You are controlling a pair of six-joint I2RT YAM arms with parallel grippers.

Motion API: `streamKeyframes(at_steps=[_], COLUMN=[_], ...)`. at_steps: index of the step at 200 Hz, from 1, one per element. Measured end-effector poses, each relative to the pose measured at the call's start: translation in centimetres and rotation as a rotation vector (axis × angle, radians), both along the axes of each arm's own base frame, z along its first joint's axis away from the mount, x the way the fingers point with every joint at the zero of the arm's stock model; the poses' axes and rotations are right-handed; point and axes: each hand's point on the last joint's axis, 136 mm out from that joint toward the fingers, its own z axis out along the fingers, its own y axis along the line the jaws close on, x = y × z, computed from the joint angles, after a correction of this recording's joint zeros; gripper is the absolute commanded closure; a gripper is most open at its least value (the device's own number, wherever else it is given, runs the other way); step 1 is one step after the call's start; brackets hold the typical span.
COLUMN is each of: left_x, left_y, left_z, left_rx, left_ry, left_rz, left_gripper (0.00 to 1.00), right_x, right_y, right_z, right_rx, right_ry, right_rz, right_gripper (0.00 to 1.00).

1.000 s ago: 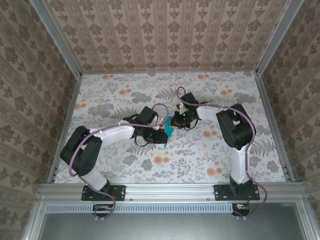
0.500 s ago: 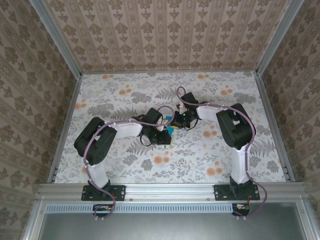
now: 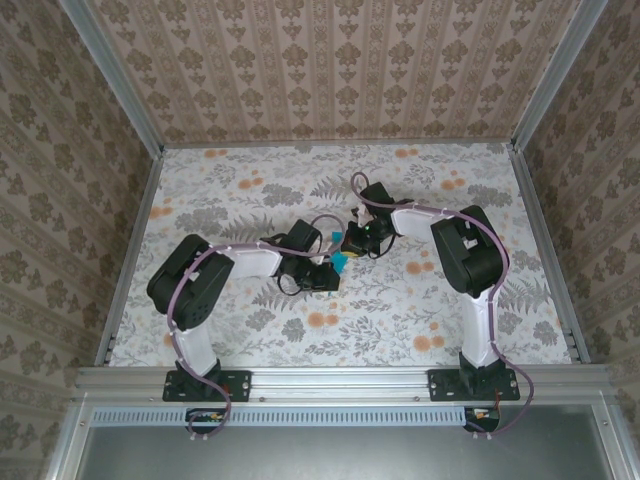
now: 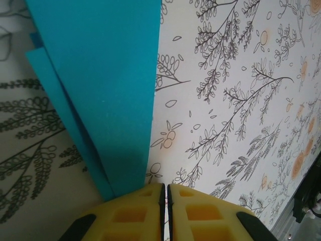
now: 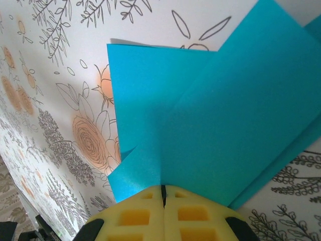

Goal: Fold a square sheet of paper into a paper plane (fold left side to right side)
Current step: Fold the wing for the fifth time at the center of the table.

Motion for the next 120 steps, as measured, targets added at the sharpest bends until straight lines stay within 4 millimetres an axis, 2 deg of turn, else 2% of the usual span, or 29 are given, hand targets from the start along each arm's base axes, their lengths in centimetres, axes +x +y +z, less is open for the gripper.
streamKeyframes(at_steps=[45, 120], left_x=[-0.1, -2.0], left_y=[0.9, 2.5], left_z=[0.1, -0.3], left_rx=[-0.007, -0.002], left_ry=[-0.006, 0.008], left_rz=[0.021, 0.024], left_gripper=[0.89, 0.91], right_x=[0.0, 0.1], right_y=[0.0, -0.1], right_z=[0.0, 0.0], right_rx=[-0.009, -0.011], right_ry=[0.006, 0.010], right_rz=[0.011, 0.013], right_gripper=[1.00, 1.00])
